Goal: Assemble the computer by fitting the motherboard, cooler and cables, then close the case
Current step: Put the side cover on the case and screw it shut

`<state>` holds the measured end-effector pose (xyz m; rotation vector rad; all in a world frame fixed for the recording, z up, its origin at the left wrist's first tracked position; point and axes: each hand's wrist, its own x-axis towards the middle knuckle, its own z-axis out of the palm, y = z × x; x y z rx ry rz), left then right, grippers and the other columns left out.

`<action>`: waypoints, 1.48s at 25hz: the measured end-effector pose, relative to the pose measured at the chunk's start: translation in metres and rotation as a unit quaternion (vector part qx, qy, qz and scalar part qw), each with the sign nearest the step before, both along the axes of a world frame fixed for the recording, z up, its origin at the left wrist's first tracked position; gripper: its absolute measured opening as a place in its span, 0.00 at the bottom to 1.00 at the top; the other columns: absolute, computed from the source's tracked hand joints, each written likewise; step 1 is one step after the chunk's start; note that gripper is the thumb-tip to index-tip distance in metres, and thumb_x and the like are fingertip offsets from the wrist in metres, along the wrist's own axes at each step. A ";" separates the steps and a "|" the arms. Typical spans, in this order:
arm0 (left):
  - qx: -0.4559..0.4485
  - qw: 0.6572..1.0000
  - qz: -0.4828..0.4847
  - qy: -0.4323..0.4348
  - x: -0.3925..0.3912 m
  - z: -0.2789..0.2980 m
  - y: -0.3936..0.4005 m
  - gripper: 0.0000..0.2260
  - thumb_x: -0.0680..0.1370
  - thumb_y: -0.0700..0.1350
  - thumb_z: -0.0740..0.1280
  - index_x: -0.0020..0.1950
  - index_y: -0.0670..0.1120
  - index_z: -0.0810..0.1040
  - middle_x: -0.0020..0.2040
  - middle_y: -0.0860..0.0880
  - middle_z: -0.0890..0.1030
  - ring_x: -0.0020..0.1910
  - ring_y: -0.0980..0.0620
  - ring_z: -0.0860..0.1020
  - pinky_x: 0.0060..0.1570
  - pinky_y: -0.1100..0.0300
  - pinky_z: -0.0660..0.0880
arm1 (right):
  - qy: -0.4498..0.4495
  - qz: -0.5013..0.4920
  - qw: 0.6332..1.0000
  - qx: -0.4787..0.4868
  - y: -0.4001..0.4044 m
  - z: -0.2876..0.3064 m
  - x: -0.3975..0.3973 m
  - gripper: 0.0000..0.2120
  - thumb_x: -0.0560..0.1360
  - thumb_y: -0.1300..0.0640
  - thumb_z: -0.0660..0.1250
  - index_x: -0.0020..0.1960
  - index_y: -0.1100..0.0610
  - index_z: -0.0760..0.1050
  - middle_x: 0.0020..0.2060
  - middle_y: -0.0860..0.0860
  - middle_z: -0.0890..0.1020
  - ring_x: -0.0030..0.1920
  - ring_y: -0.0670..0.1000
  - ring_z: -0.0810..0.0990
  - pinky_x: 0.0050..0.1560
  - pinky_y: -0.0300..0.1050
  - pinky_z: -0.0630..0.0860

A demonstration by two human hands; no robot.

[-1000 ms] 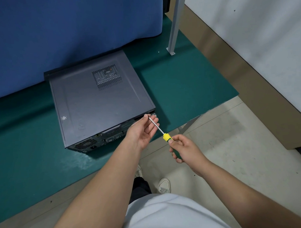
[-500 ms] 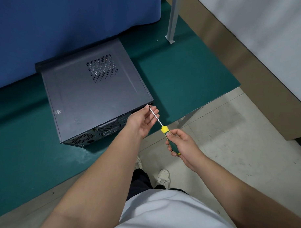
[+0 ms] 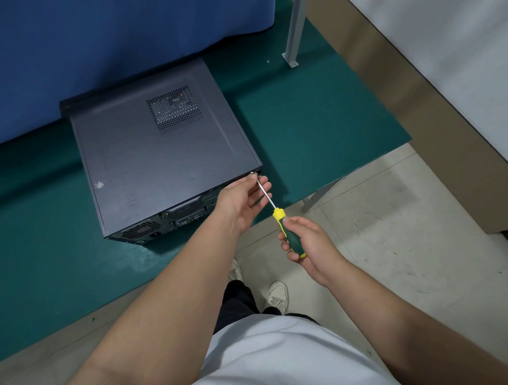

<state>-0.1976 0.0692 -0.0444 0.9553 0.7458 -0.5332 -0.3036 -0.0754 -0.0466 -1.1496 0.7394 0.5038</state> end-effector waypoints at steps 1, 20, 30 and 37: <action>0.000 1.000 -0.021 -0.006 -0.004 -0.001 0.000 0.10 0.83 0.40 0.67 0.63 0.39 0.79 0.52 0.43 0.87 0.52 0.47 0.87 0.49 0.53 0.84 | 0.025 -0.014 0.999 0.042 0.001 0.001 0.001 0.10 0.82 0.53 0.66 0.55 0.59 0.80 0.37 0.54 0.79 0.31 0.48 0.74 0.25 0.38 0.66; 0.039 0.991 -0.127 -0.024 -0.020 -0.001 -0.008 0.07 0.82 0.44 0.70 0.56 0.42 0.77 0.48 0.46 0.85 0.44 0.50 0.84 0.41 0.57 0.80 | 0.055 0.009 0.996 0.069 0.010 0.007 0.001 0.13 0.77 0.47 0.71 0.46 0.57 0.82 0.36 0.50 0.80 0.32 0.46 0.74 0.29 0.37 0.68; 0.126 0.977 -0.168 -0.024 -0.021 0.000 -0.002 0.10 0.72 0.42 0.80 0.42 0.45 0.79 0.40 0.46 0.86 0.37 0.52 0.82 0.39 0.61 0.80 | -0.025 0.013 0.997 -0.072 0.012 0.004 -0.001 0.13 0.77 0.51 0.74 0.53 0.57 0.74 0.40 0.52 0.80 0.30 0.47 0.79 0.30 0.38 0.73; 0.067 0.991 -0.116 -0.029 -0.023 0.006 -0.011 0.03 0.81 0.41 0.70 0.52 0.44 0.78 0.46 0.46 0.85 0.45 0.49 0.84 0.47 0.54 0.81 | 0.078 0.009 0.995 0.067 0.008 0.007 0.003 0.15 0.78 0.44 0.69 0.45 0.56 0.80 0.35 0.50 0.81 0.31 0.45 0.77 0.26 0.35 0.66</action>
